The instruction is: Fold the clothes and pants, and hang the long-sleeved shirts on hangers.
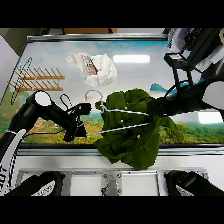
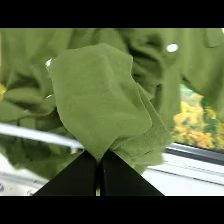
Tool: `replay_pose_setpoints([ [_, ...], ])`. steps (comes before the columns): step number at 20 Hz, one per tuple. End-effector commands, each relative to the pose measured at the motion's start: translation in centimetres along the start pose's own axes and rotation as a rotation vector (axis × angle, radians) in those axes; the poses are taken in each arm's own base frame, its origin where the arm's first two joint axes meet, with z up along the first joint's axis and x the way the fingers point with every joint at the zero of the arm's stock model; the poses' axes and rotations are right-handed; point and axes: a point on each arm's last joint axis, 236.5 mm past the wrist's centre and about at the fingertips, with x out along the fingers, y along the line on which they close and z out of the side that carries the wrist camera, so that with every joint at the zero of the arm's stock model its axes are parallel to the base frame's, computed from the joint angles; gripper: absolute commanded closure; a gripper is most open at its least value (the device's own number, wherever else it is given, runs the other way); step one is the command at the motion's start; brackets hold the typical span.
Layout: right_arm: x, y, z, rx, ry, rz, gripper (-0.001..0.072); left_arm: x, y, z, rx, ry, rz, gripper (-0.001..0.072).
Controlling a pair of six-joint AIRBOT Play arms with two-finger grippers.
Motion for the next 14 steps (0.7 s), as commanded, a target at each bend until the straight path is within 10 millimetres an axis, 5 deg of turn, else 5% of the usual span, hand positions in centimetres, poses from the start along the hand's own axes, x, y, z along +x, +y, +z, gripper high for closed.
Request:
replay_pose_setpoints([
  [1,-0.1,1.6,-1.8,-0.025,0.056,0.022,0.0696,0.0,0.0,0.0,-0.001,0.000,0.001,0.0692],
  [4,-0.1,1.9,-2.9,-0.034,0.091,0.007,0.0696,0.0,0.0,0.0,-0.001,0.000,0.001,0.0693],
  [8,-0.9,-1.7,-3.9,-0.006,0.121,-0.133,0.0696,0.0,0.0,0.0,-0.002,0.001,-0.001,0.0692],
  [14,-1.3,-1.9,-3.9,0.031,0.103,-0.137,0.0697,0.0,0.0,0.0,-0.022,0.000,0.002,0.0693],
])
